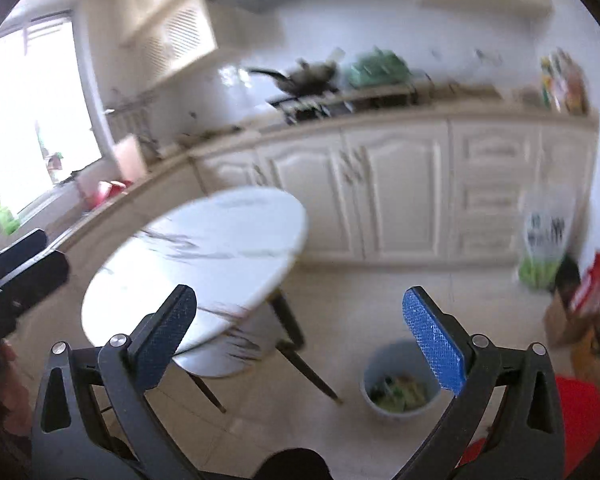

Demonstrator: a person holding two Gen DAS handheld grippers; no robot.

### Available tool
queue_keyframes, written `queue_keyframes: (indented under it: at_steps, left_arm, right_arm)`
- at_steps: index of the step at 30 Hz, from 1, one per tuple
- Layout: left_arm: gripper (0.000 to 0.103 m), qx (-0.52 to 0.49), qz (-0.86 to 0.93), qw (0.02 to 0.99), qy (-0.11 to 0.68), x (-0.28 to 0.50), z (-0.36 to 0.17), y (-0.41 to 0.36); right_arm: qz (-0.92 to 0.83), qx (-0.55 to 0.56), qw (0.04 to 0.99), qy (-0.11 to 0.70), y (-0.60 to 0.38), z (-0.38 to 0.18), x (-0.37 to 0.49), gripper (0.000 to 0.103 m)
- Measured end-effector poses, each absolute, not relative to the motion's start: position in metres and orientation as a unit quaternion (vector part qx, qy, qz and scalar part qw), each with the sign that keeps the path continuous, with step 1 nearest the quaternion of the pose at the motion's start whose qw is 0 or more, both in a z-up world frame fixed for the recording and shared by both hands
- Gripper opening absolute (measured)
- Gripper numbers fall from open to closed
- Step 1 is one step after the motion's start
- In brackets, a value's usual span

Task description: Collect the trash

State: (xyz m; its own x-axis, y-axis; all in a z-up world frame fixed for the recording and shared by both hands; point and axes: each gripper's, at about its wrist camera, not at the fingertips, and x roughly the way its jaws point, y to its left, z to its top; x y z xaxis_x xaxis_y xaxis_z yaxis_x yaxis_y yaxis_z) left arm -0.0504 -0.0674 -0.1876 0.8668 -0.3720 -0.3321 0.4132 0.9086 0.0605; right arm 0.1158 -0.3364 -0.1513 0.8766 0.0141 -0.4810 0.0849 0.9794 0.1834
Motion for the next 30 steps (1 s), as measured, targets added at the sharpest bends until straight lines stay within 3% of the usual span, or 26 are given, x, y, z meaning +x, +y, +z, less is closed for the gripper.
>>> queue_keyframes:
  at_steps: [8, 17, 30]
  left_arm:
    - [0.102, 0.035, -0.109, 0.988, 0.101, -0.152, -0.185, 0.018]
    - [0.102, -0.005, -0.032, 0.997, 0.068, -0.241, -0.197, 0.044]
    - [0.102, -0.024, -0.020, 0.999, 0.031, -0.249, -0.221, 0.015]
  right_arm:
    - [0.023, 0.035, 0.984, 0.175, -0.250, -0.079, 0.093, 0.103]
    - [0.059, -0.019, 0.992, 0.106, -0.178, -0.041, 0.075, 0.103]
    - [0.072, -0.040, 0.993, 0.083, -0.143, -0.039, 0.062, 0.103]
